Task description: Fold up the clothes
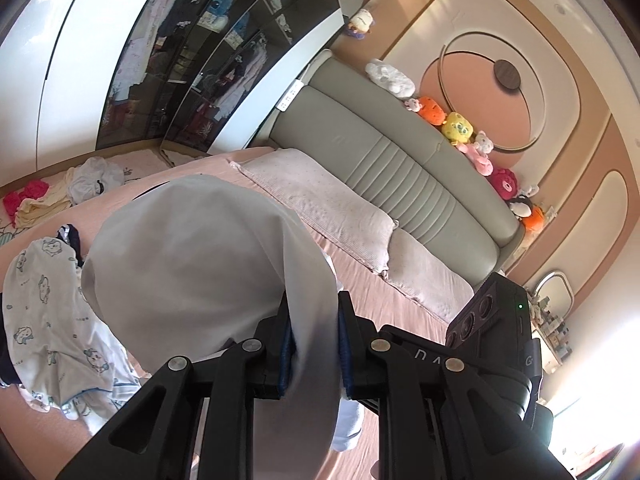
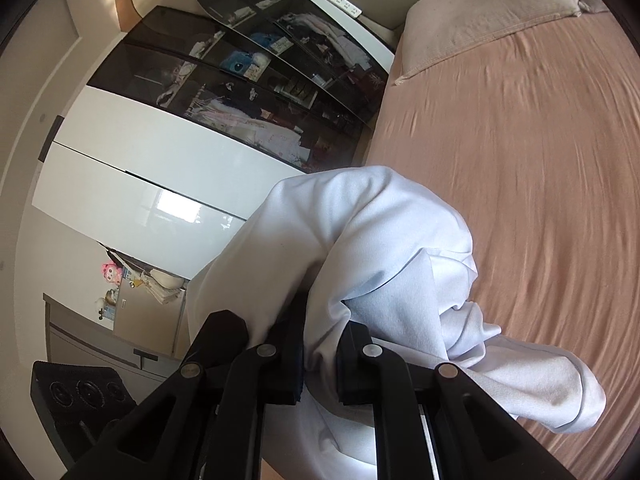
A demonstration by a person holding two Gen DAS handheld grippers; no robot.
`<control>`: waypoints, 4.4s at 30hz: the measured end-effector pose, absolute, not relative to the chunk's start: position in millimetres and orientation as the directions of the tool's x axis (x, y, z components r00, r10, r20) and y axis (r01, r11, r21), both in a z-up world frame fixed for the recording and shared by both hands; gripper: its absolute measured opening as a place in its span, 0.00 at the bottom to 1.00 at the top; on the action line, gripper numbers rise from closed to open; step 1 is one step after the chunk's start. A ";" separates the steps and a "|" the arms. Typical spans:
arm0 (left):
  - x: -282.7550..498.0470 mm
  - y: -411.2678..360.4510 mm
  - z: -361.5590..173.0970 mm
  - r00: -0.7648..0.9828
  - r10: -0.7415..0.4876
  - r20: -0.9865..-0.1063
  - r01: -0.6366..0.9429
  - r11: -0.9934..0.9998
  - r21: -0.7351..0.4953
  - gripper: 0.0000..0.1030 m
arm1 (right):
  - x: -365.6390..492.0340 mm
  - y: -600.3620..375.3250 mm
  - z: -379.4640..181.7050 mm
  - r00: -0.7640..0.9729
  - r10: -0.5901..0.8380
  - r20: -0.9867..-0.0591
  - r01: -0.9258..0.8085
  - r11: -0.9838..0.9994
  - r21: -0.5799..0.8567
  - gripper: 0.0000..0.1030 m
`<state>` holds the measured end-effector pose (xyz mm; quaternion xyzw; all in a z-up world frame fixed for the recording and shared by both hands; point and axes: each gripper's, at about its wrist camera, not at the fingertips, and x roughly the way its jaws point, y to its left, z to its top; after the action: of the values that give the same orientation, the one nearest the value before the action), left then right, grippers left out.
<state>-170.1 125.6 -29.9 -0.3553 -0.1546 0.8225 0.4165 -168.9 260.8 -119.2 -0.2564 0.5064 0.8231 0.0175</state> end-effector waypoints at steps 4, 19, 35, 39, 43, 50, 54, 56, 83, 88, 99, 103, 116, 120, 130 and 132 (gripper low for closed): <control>-143.0 153.8 -20.7 -0.355 0.821 -0.448 -0.615 -0.566 -0.549 0.15 | -119.4 281.5 -107.8 -0.884 -0.169 -0.436 -0.315 -0.475 0.822 0.10; -30.3 257.3 0.9 -0.141 0.893 -0.427 -0.745 -0.380 -0.548 0.15 | 52.3 345.9 -77.4 -0.890 0.067 -0.452 -0.435 -0.426 0.793 0.10; 66.1 368.2 -31.7 0.072 0.875 -0.479 -0.788 -0.244 -0.565 0.15 | 192.0 415.7 -99.0 -0.815 0.231 -0.532 -0.580 -0.313 0.752 0.10; 75.6 393.4 -48.2 0.110 0.852 -0.512 -0.784 -0.242 -0.571 0.15 | 208.8 434.4 -115.4 -0.794 0.237 -0.560 -0.608 -0.283 0.742 0.10; 77.7 410.9 -67.5 0.134 0.824 -0.551 -0.781 -0.255 -0.570 0.15 | 215.2 451.1 -140.5 -0.780 0.224 -0.584 -0.625 -0.241 0.742 0.10; 71.8 419.9 -114.4 0.153 0.761 -0.630 -0.767 -0.310 -0.561 0.15 | 203.1 467.5 -188.5 -0.744 0.162 -0.648 -0.667 -0.210 0.715 0.10; 66.1 422.3 -140.6 0.158 0.718 -0.678 -0.759 -0.351 -0.548 0.15 | 192.7 471.2 -218.0 -0.721 0.116 -0.683 -0.692 -0.179 0.700 0.10; 64.1 421.3 -150.2 0.154 0.703 -0.694 -0.753 -0.371 -0.543 0.15 | 188.8 472.0 -228.6 -0.706 0.103 -0.700 -0.706 -0.173 0.687 0.10; 52.2 381.4 -143.4 0.014 0.590 -0.807 -0.790 -0.489 -0.371 0.98 | 197.6 431.8 -183.6 -0.290 0.318 -0.903 -0.894 -0.427 0.136 0.73; 51.8 368.8 -135.3 0.026 0.617 -0.787 -0.801 -0.458 -0.386 0.98 | 194.9 414.8 -175.7 -0.290 0.343 -0.893 -0.885 -0.450 0.115 0.73; 14.8 354.9 -163.4 0.004 0.555 -0.832 -0.764 -0.535 -0.360 0.98 | 158.0 391.6 -191.6 -0.257 0.343 -0.903 -0.850 -0.525 0.042 0.73; -6.2 350.9 -179.7 0.016 0.539 -0.842 -0.711 -0.587 -0.389 0.98 | 136.4 385.9 -199.6 -0.257 0.359 -0.897 -0.820 -0.572 0.006 0.73; -32.3 357.7 -196.9 0.046 0.519 -0.854 -0.675 -0.613 -0.409 0.98 | 74.8 393.6 -263.6 -0.172 0.378 -0.910 -0.728 -0.671 -0.141 0.40; -30.8 361.7 -201.1 0.053 0.500 -0.864 -0.684 -0.613 -0.396 0.98 | 101.7 411.1 -265.4 -0.183 0.349 -0.919 -0.775 -0.626 -0.083 0.23; 3.6 390.1 -197.5 0.051 0.469 -0.882 -0.790 -0.521 -0.323 0.98 | 182.3 447.4 -258.8 -0.141 0.430 -0.892 -0.863 -0.495 -0.103 0.14; 12.6 397.0 -196.2 0.044 0.466 -0.884 -0.816 -0.493 -0.301 0.98 | 192.5 450.4 -256.4 -0.121 0.448 -0.886 -0.870 -0.477 -0.122 0.14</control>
<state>12.6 397.0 -196.2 -0.5428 0.1611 0.6723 0.4769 192.5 450.4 -256.4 -0.4767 0.2216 0.7151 0.4608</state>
